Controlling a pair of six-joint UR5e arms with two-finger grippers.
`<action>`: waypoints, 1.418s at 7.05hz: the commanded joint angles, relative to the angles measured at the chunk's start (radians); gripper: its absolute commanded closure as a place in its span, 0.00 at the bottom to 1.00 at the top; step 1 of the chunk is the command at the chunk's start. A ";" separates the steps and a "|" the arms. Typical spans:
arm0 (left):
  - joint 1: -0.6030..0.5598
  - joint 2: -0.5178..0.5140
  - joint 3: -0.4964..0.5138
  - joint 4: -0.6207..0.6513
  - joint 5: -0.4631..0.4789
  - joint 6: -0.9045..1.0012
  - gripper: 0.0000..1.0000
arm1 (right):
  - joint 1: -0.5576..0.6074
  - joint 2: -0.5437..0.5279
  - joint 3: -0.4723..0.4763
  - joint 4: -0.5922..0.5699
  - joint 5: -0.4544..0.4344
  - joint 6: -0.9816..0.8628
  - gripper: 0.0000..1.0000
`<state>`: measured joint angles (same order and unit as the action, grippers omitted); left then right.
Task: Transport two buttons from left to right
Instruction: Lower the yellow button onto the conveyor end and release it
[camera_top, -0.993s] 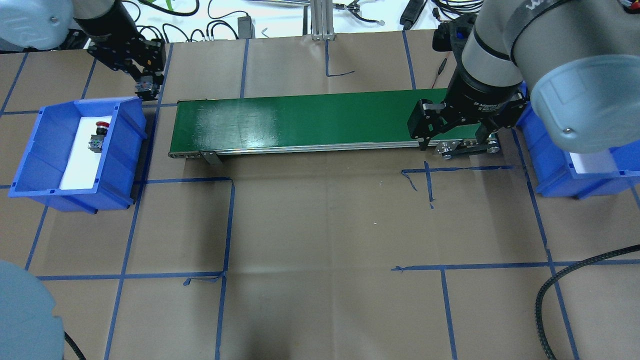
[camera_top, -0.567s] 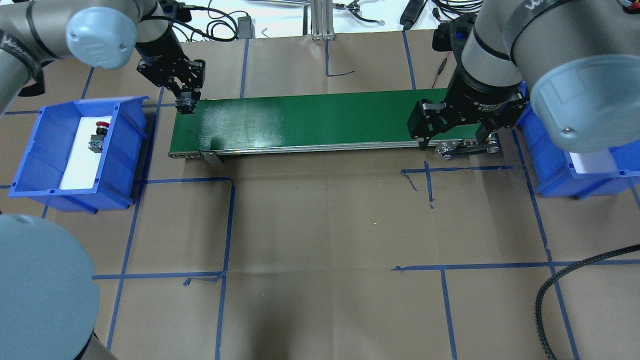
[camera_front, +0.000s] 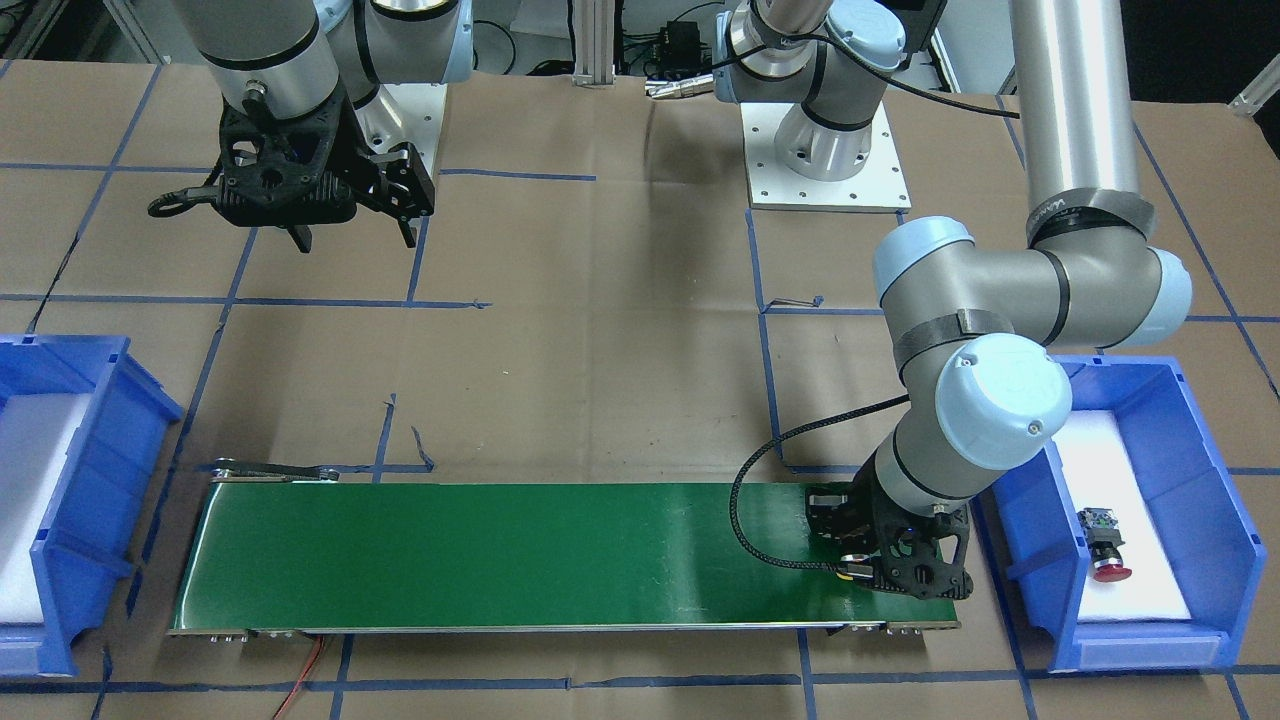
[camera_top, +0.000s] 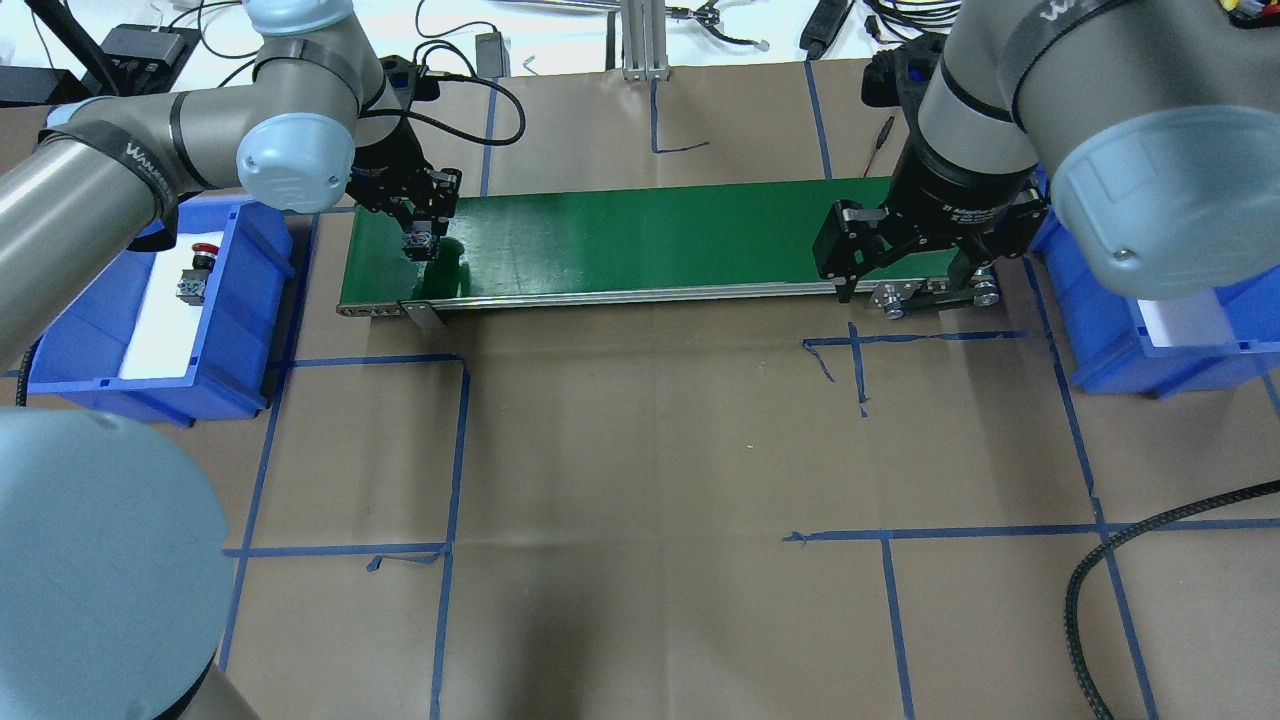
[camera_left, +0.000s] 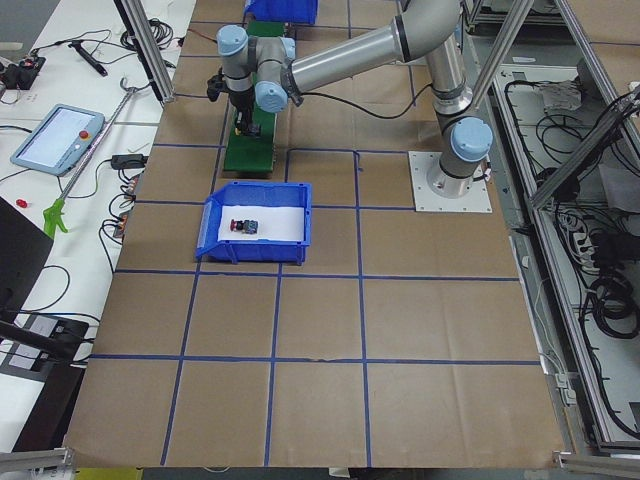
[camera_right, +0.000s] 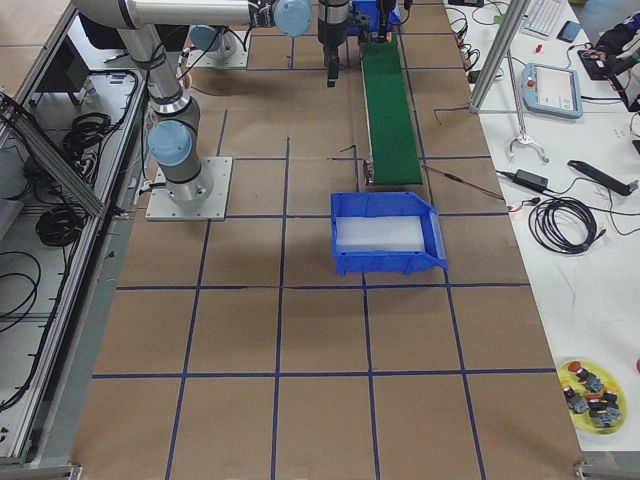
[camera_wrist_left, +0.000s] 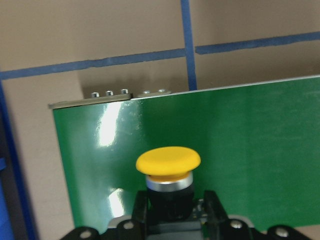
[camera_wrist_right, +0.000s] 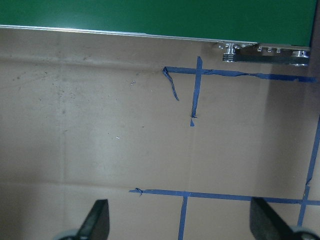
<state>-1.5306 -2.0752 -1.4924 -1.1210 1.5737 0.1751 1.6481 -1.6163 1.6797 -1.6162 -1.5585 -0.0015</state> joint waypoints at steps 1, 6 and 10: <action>0.003 -0.020 -0.009 0.032 0.000 -0.006 1.00 | -0.001 0.001 0.000 0.001 0.000 0.000 0.00; 0.006 -0.023 0.000 0.029 0.002 -0.034 0.00 | -0.001 0.001 0.000 -0.001 0.000 -0.002 0.00; 0.029 0.179 0.081 -0.202 0.002 -0.034 0.00 | -0.001 0.001 0.000 -0.001 0.000 0.000 0.00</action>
<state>-1.5168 -1.9692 -1.4405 -1.2308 1.5781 0.1402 1.6475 -1.6153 1.6797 -1.6168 -1.5585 -0.0016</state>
